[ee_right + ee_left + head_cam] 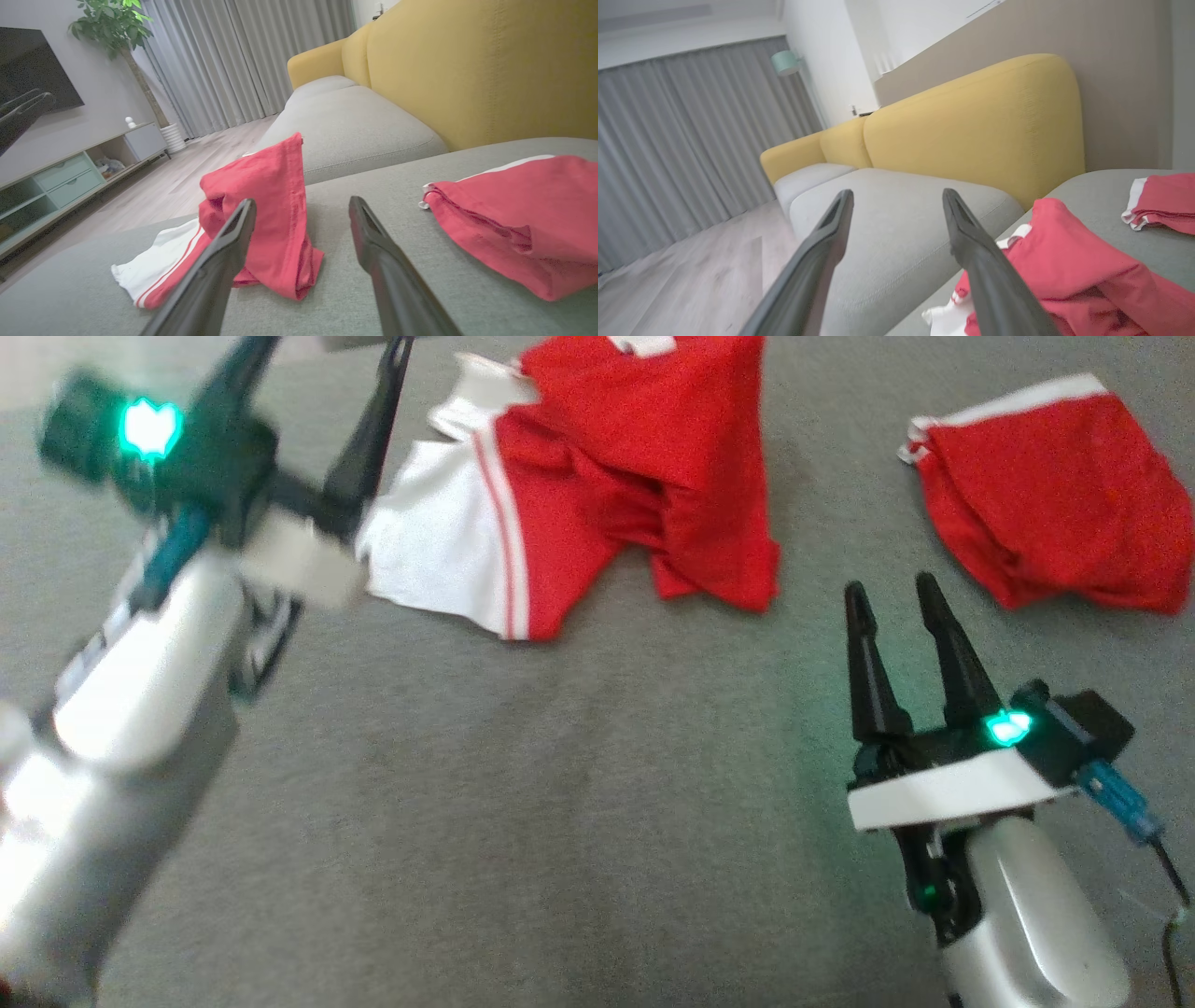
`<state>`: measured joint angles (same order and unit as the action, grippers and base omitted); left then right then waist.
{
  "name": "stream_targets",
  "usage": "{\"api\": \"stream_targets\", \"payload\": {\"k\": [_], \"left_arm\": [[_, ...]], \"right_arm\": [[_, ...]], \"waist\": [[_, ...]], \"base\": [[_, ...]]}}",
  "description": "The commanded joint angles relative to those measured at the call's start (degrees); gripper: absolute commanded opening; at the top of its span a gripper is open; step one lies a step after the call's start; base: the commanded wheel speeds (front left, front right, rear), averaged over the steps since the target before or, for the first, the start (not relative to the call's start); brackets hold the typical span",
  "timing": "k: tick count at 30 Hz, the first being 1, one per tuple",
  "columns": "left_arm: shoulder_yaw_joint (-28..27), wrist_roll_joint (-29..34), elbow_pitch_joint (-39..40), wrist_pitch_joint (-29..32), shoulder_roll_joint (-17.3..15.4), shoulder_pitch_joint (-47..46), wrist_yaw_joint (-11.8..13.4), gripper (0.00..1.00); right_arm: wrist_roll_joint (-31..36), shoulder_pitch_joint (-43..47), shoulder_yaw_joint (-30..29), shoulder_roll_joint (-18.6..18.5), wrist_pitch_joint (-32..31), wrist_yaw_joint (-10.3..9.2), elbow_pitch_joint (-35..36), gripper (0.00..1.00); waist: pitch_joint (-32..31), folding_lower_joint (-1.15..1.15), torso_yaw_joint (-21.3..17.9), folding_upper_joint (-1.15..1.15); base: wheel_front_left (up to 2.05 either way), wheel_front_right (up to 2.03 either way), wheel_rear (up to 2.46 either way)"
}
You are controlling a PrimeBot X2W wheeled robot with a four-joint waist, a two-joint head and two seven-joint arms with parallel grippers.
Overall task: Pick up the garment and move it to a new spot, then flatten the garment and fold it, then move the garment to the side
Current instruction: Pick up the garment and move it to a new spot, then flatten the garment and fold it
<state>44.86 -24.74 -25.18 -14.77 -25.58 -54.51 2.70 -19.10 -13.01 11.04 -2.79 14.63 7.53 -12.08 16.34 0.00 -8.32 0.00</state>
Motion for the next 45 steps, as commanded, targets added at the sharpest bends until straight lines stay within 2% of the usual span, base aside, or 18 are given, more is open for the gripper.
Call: {"api": "stream_targets", "payload": {"k": [1, 5, 8, 13, 17, 24, 26, 31, 40, 45], "left_arm": [[-5.2, -0.4, 4.8, -0.2, -2.4, 4.1, 2.3, 1.0], [-10.9, -0.8, 11.7, -0.2, -1.9, 17.1, 6.2, 1.0], [-16.5, -0.6, 17.9, -0.2, 0.4, 29.6, 9.3, 1.0], [-22.3, 0.8, 23.2, -0.2, 4.7, 40.6, 10.7, 1.0], [-24.2, 2.3, 24.0, -0.2, 6.9, 43.4, 9.4, 1.0], [-26.8, 5.2, 21.2, -0.2, 8.3, 41.3, 4.9, 1.0], [-26.4, 5.1, 17.8, 0.4, 8.0, 39.6, 3.6, 1.0], [-24.7, 4.5, 8.8, 7.0, 7.4, 32.8, 0.8, 1.0], [-22.2, 3.5, -3.9, 13.3, 8.4, 20.5, -4.5, 1.0], [-20.9, 3.5, -9.7, 15.7, 9.2, 16.1, -5.9, 1.0]], "right_arm": [[1.0, 1.3, 0.0, -0.1, 0.4, -0.04, 1.0, 1.0], [1.7, 3.2, -0.9, -0.1, 0.4, -0.04, 0.2, 1.0], [1.9, 4.8, -1.3, -0.1, 0.4, -0.04, -0.3, 1.0], [2.0, 5.7, -1.3, -0.1, 0.4, -0.04, -0.4, 1.0], [2.0, 5.7, -1.3, -0.1, 0.4, -0.04, -0.4, 1.0], [2.0, 4.7, -0.6, -0.1, 0.4, -0.04, 0.0, 1.0], [1.9, 4.3, -0.5, -0.1, 0.4, -0.04, 0.3, 1.0], [1.6, 3.5, -0.4, -0.1, 0.4, -0.04, 0.8, 1.0], [1.1, 1.7, 0.1, -0.1, 0.4, -0.04, 1.8, 1.0], [0.5, 1.0, 0.6, -0.1, 0.4, -0.04, 2.1, 1.0]], "waist": [[-4.4, 0.0, 4.7, 0.0], [-7.2, 0.0, 7.1, 0.0], [-9.2, 0.0, 8.5, 0.0], [-9.9, 0.0, 9.1, 0.0], [-9.7, 0.0, 9.3, 0.0], [-7.9, 0.0, 8.0, 0.0], [-6.9, 0.0, 7.3, 0.0], [-3.4, 0.0, 5.4, 0.0], [1.9, 0.0, 2.5, 0.0], [3.4, 0.0, 0.4, 0.0]], "base": [[0.0, 0.0, 0.0], [0.0, 0.0, 0.0], [0.0, 0.0, 0.0], [0.0, 0.0, 0.0], [0.0, 0.0, 0.0], [0.0, 0.0, 0.0], [0.0, 0.0, 0.0], [0.0, 0.0, 0.0], [0.0, 0.0, 0.0], [0.0, 0.0, 0.0]]}}
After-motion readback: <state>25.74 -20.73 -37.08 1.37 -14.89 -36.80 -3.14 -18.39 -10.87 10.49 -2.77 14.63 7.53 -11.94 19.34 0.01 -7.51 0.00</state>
